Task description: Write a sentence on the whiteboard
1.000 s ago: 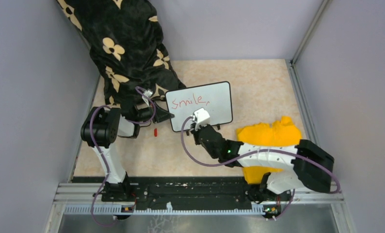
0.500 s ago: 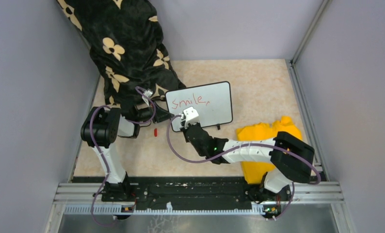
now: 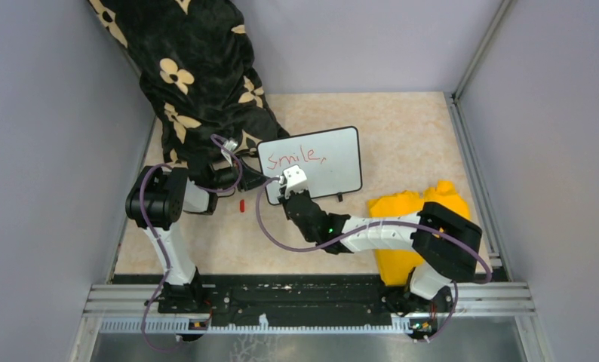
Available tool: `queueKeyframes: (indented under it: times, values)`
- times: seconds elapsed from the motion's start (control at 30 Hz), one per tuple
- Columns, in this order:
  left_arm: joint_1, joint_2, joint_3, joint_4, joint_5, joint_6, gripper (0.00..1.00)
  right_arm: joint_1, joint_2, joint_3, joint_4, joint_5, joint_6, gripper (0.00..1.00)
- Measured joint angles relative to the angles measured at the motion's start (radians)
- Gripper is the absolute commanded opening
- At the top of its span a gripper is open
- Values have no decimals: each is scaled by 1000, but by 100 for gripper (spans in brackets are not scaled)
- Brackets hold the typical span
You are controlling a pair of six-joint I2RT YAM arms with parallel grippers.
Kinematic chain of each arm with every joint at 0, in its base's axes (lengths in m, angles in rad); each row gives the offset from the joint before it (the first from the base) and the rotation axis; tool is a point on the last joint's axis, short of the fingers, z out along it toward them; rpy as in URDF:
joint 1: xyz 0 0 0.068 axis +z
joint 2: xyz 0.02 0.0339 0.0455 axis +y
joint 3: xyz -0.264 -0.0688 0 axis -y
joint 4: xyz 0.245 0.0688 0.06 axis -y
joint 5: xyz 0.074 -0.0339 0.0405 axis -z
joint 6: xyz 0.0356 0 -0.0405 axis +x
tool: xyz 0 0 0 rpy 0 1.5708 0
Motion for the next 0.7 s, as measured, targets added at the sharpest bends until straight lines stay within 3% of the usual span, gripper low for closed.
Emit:
queueKeyframes:
  times: [0.7]
  values:
    - [0, 0, 0, 0, 0, 0, 0, -27, 57, 49, -18, 47, 50, 0]
